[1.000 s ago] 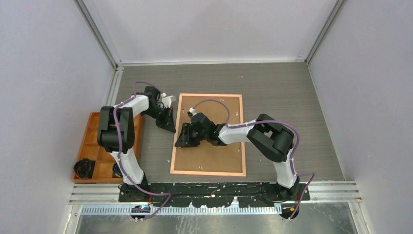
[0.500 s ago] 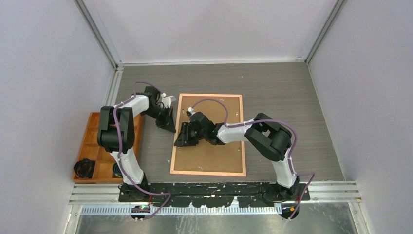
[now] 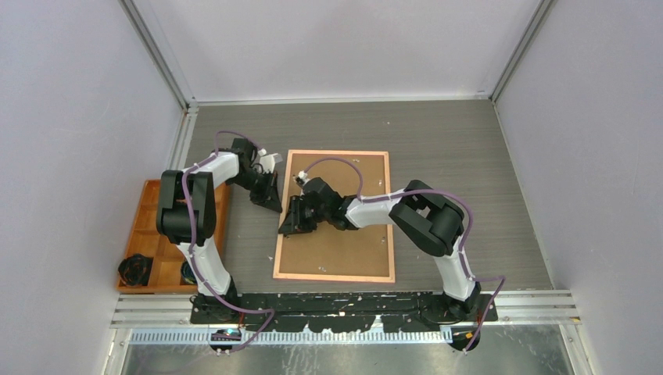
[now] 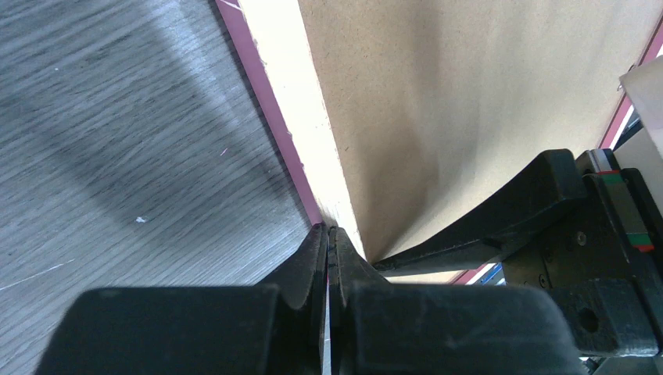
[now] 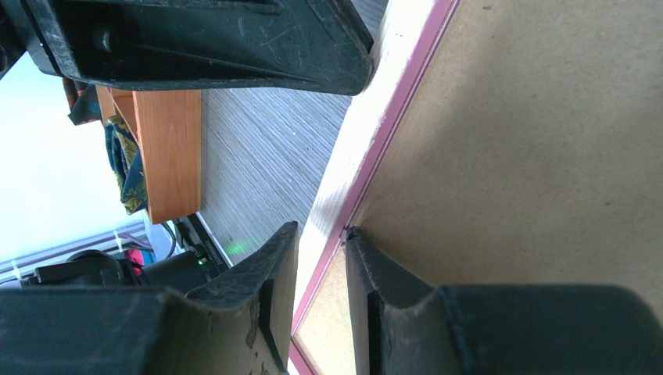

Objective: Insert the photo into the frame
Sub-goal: Install the photo frame at the center of the board.

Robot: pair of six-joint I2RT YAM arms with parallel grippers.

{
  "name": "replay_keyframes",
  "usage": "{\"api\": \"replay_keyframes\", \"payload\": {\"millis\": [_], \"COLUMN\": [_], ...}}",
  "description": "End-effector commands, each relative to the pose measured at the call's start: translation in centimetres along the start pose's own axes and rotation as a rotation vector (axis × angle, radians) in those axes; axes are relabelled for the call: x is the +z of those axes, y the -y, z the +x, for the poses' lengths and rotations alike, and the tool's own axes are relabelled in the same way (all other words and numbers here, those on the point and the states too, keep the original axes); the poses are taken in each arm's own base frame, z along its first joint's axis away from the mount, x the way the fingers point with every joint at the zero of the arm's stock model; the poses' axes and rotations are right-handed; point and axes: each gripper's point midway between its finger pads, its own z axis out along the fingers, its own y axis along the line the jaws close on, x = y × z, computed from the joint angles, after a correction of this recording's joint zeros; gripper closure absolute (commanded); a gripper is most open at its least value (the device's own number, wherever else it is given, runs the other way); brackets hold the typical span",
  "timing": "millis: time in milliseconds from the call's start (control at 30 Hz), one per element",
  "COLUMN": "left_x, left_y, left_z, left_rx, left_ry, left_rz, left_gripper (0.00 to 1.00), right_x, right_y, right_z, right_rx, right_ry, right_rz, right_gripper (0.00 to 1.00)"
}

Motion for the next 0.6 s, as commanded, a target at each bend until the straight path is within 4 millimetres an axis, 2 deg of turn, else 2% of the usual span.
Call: {"api": "replay_keyframes", "payload": {"millis": [0, 367, 467, 567], "left_x": [1.3, 1.3, 1.2, 1.1], "left_y": [-1.0, -1.0, -1.0, -0.9], "left_z": [1.4, 1.4, 1.4, 1.3], "left_rx": [0.001, 0.001, 0.004, 0.003], "left_ry": [-0.050, -0.051, -0.050, -0.049], "left_rz": [-0.017, -0.016, -0.016, -0.016], "left_gripper": [0.99, 0.99, 0.99, 1.00], "right_x": [0.2, 0.2, 0.1, -0.7], "right_y": [-2.7, -2.5, -2.7, -3.2], "right_z": [0.1, 0.3, -0.2, -1.6], "right_rx": [-0.041, -0.042, -0.054, -0.056], "right_ry": [-0.034, -0.045, -0.036, -0.014], "right_rz": [-0.083, -0.072, -0.071, -0.080], "right_gripper": [0.67, 0.71, 0.71, 0.71]}}
